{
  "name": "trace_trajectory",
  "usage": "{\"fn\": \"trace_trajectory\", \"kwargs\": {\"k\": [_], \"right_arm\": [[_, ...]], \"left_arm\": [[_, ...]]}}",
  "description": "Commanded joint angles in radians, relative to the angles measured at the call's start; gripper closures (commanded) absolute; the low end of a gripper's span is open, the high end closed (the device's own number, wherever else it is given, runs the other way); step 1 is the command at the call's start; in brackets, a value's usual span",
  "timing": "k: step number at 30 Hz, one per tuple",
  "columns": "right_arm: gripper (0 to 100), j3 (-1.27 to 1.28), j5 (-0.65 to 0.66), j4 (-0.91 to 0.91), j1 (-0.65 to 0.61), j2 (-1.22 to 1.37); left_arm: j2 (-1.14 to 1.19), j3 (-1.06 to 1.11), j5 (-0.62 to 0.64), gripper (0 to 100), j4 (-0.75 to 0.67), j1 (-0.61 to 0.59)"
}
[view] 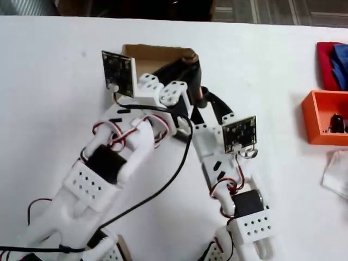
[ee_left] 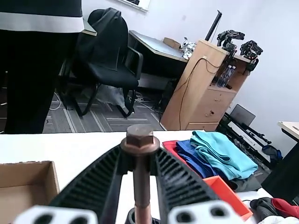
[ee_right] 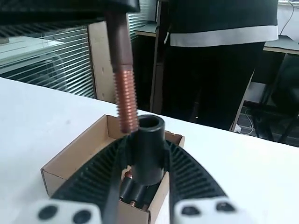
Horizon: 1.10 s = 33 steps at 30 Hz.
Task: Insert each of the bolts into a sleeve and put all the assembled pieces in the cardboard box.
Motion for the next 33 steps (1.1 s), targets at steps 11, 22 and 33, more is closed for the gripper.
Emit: {"fn": "trace_trajectory", "kwargs": {"k": [11, 22, 33], "right_arm": [[97.8, -0.012, 0.009, -0.022, -0.008, -0.024], [97.8, -0.012, 0.011, -0.022, -0.008, -0.024], [97.8, -0.012, 0.011, -0.022, -0.004, -0.024]], "left_arm": [[0.008, -0.186, -0.005, 97, -0.026, 0.009], [0.110, -0.160, -0.091, 97, -0.051, 0.011], [0.140, -0.156, -0.092, 97, -0.044, 0.009]]}}
